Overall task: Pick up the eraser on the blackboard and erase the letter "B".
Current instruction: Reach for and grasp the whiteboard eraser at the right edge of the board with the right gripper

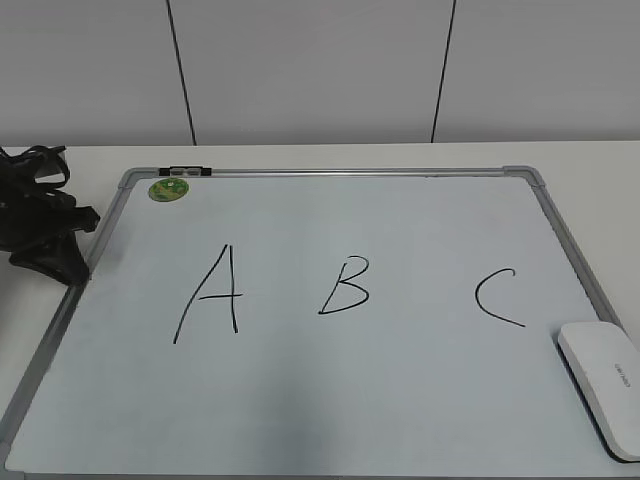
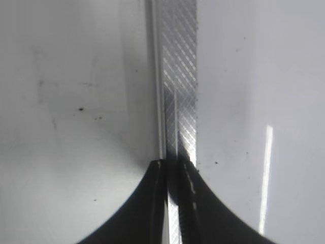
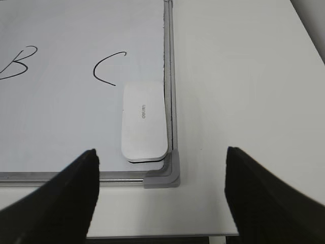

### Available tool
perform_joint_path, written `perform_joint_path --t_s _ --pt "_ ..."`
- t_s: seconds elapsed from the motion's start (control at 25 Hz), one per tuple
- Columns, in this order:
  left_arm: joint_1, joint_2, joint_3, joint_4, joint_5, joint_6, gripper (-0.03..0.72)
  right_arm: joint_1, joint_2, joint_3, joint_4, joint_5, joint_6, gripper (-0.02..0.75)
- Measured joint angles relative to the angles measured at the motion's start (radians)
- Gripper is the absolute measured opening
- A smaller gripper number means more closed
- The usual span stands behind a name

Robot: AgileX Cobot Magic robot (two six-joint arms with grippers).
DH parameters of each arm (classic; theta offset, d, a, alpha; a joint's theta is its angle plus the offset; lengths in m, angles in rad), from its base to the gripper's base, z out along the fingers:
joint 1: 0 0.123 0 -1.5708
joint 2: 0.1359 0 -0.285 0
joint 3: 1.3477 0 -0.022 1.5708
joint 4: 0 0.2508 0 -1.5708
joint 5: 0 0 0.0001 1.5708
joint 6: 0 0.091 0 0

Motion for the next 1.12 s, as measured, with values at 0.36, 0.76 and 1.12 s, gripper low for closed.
perform_joint_path --t_s 0.36,0.76,1.12 --pt "0.0 0.0 0.0 0.0 0.0 0.0 0.029 0.0 0.127 -0.134 0.005 -0.022 0.0 0.573" --pt "0.0 0.0 0.0 0.0 0.0 0.0 0.029 0.0 0.526 -0.3 0.038 0.003 -0.014 0.573" --pt "0.0 0.0 0.0 0.0 0.0 0.0 0.029 0.0 0.782 -0.31 0.149 0.034 -0.016 0.573"
